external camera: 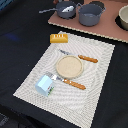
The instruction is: Interact with the objects in diverse but meaningful ways.
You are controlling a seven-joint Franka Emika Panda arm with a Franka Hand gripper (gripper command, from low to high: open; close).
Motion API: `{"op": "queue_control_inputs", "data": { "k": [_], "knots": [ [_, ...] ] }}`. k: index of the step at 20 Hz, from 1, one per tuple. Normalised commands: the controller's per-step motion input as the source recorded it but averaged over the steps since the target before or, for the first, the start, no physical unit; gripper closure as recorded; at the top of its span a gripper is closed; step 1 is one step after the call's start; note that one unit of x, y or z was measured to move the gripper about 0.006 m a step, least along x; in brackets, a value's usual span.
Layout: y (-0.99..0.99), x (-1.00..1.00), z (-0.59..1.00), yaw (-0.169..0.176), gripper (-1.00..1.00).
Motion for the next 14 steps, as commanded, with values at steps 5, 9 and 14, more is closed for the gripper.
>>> {"op": "queue_control_inputs", "data": {
  "k": [5,9,14],
  "knots": [
    [0.26,0.09,-0.05,-0.038,-1.00],
    [0.26,0.10,0.00,-0.014,-1.00],
    [0.24,0.06,0.03,-0.010,-1.00]
  ]
}}
